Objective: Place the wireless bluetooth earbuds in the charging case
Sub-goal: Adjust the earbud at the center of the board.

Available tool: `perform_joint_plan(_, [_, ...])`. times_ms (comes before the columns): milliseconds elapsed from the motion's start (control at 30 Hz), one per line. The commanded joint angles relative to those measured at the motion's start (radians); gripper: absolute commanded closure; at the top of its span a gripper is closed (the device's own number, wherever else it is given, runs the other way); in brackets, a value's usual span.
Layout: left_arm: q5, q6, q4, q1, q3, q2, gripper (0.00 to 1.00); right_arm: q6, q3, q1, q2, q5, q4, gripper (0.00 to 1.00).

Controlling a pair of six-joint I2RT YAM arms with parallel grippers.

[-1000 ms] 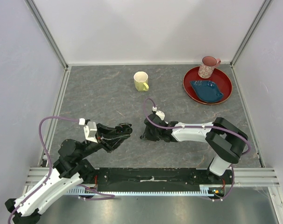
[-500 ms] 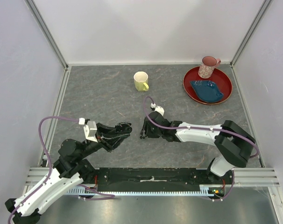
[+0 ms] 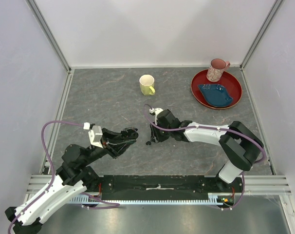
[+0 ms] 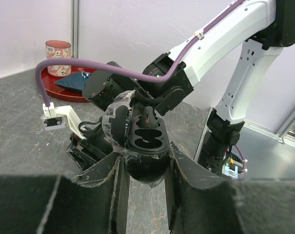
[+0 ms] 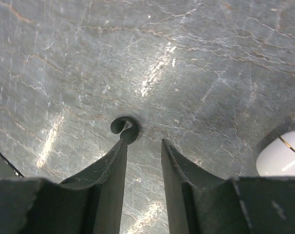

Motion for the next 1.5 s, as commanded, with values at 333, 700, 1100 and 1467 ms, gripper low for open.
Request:
perform_joint_plan(333, [-0.005, -0.026, 0.027, -0.003, 0.006, 0.011, 0.98, -0.225, 0.068, -0.011, 0.066, -0.141, 0.051, 0.6])
perform_joint_plan(700, [-0.005, -0.026, 0.029, -0.003, 0.004, 0.016, 0.98, -0.273, 0.082, -0.011, 0.099, -0.129, 0.043, 0.62])
perform_joint_plan(1100, [-0.001, -0.028, 0.038, -0.005, 0.001, 0.031, 0.98, -0.287, 0.05, -0.01, 0.089, -0.135, 0.032, 0.64])
perform_joint_plan(1467, [0.003, -0.04, 0.06, -0.005, -0.008, 0.041, 0.98, -0.285, 0.013, 0.021, 0.089, -0.126, 0.032, 0.64])
